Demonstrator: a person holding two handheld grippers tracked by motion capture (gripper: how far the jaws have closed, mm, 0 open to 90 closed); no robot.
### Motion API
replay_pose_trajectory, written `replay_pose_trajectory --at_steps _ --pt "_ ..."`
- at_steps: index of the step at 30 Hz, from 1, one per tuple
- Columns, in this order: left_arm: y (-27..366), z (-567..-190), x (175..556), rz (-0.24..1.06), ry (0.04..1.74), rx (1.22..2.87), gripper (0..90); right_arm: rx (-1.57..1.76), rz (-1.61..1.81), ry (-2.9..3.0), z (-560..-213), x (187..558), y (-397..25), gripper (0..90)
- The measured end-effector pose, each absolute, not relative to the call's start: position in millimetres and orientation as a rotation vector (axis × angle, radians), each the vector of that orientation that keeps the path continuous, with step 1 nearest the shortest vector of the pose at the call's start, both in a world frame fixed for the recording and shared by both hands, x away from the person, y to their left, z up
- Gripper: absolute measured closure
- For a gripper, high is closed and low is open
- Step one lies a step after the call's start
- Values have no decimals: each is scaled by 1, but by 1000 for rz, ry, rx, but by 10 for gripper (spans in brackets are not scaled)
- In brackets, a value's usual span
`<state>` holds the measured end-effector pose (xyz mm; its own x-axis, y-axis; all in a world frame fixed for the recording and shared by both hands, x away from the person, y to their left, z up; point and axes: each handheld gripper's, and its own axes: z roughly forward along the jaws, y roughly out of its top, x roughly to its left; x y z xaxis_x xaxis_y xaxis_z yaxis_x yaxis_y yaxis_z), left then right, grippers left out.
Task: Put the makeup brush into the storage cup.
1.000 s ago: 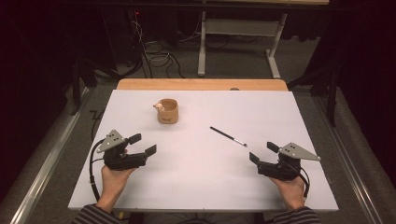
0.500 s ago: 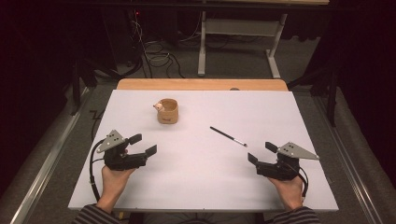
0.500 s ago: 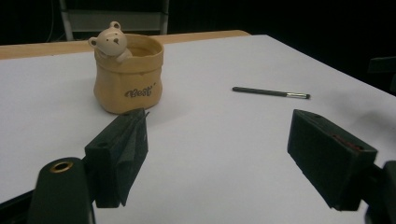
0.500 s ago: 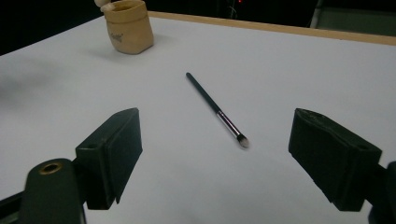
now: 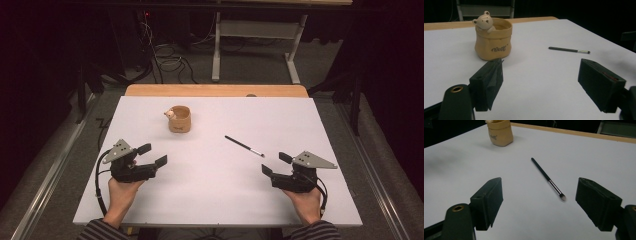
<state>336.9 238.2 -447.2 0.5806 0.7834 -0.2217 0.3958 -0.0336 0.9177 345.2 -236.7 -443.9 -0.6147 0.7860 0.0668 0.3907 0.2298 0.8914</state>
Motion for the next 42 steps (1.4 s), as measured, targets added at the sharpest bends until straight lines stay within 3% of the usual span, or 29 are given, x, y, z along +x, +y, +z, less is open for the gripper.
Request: replay_pose_trajectory --at_steps 42 --pt "238 -448 338 399 1003 1646 208 993 1449 2070 -394 392 -197 309"
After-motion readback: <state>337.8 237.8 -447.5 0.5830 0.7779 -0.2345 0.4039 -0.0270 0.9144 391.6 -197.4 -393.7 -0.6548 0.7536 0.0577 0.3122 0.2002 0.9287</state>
